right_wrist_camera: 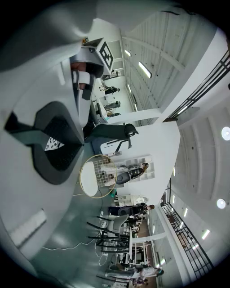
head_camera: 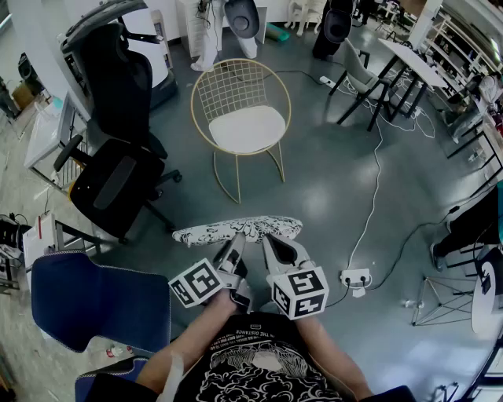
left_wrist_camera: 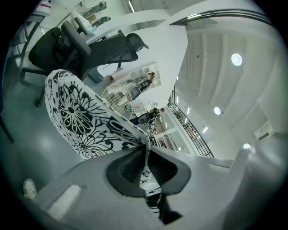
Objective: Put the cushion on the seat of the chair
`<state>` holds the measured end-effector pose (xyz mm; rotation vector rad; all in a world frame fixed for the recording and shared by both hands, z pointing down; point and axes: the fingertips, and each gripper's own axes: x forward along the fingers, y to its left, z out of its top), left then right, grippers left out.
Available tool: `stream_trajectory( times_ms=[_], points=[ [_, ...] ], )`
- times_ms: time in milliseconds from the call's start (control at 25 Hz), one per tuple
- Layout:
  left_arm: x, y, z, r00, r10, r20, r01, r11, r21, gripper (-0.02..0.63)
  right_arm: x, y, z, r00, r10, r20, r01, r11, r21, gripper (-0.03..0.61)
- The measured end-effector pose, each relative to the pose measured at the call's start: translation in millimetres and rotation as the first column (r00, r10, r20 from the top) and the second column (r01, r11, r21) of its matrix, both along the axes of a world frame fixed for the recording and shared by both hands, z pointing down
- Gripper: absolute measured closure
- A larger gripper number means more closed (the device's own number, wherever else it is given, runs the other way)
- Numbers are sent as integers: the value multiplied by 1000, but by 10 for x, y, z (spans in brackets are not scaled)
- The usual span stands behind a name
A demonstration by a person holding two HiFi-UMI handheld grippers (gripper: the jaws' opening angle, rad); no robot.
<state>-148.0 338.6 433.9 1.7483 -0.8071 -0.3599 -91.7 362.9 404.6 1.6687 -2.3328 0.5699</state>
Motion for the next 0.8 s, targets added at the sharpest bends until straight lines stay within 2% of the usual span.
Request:
stream_trajectory(
  times_ms=[480, 800],
  points=[
    [-62, 16, 49, 1000, -21, 1, 21, 1000, 0, 600, -37, -5, 71, 1000, -4, 20, 4, 1000, -1, 580],
    [-28, -190, 89, 999, -39, 8, 39, 999, -4, 600, -21, -213, 118, 999, -25, 22, 25, 1000, -4, 580]
  ],
)
